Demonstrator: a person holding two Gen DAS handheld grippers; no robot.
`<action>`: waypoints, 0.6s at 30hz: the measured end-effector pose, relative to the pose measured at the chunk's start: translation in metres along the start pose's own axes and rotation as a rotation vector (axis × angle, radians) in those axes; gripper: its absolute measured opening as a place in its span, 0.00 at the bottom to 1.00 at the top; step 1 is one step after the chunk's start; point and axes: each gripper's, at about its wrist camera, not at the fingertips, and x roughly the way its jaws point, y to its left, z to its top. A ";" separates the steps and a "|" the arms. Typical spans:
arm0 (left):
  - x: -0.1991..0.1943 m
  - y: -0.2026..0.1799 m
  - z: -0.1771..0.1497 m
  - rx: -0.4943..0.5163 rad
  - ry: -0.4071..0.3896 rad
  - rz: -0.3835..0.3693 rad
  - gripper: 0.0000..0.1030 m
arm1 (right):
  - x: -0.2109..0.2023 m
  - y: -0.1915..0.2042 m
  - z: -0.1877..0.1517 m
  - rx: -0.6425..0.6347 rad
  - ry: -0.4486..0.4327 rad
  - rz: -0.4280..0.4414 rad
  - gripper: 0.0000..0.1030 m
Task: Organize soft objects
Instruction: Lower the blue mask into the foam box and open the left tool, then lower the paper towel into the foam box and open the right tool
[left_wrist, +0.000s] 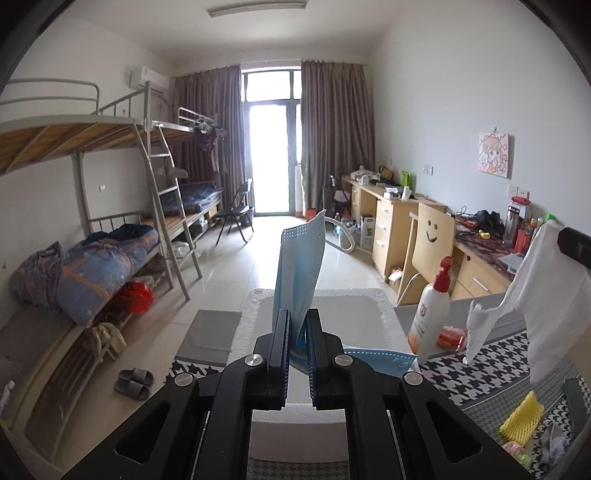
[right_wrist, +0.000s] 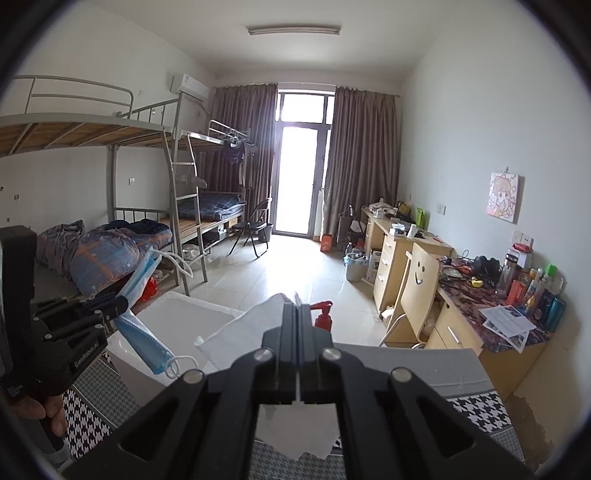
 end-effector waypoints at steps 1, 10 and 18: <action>0.003 0.000 0.000 0.001 0.004 0.002 0.08 | 0.001 0.001 0.001 -0.001 0.000 0.004 0.02; 0.038 0.008 -0.005 0.005 0.119 -0.050 0.22 | 0.014 0.009 0.010 -0.013 -0.004 0.016 0.02; 0.035 0.026 -0.010 -0.041 0.087 -0.011 0.89 | 0.022 0.016 0.015 -0.025 0.002 0.024 0.02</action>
